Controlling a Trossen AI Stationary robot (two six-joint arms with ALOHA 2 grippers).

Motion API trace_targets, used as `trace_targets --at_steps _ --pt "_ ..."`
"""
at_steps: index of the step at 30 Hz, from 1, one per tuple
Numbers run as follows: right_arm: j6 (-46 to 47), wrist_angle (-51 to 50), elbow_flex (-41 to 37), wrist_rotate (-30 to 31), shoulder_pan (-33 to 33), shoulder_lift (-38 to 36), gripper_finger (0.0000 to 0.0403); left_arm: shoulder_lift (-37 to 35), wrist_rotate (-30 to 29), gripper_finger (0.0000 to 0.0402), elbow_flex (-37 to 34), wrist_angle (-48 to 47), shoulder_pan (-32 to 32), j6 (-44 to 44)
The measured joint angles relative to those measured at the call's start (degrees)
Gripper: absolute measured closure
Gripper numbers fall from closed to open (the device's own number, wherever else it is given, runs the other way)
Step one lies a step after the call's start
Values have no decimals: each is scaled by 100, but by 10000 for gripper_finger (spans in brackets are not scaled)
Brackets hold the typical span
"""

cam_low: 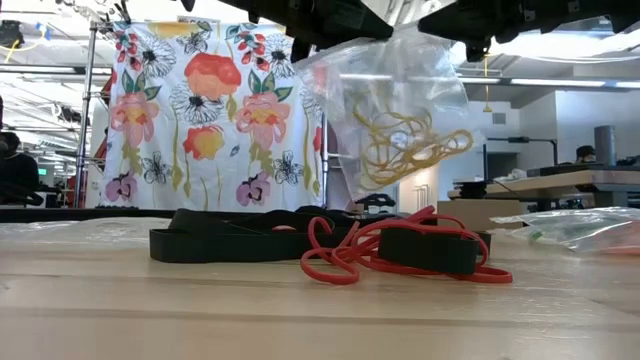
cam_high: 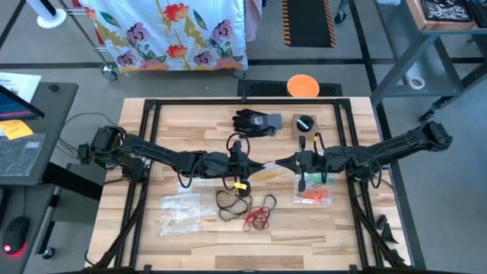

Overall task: Sort rubber bands
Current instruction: Close the transparent zip bag containing the yellow rubber bands

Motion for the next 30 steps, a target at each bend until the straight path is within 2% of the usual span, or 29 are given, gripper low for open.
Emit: trace_targets --at_steps 23,27,30 --pt "42 -228 0 16 32 -133 403 9 2 395 -15 -104 -8 45" --pt "64 -213 0 39 31 -146 403 11 9 379 -29 71 -18 380" --pt "95 -175 2 51 28 -155 403 20 37 351 -31 275 -40 781"
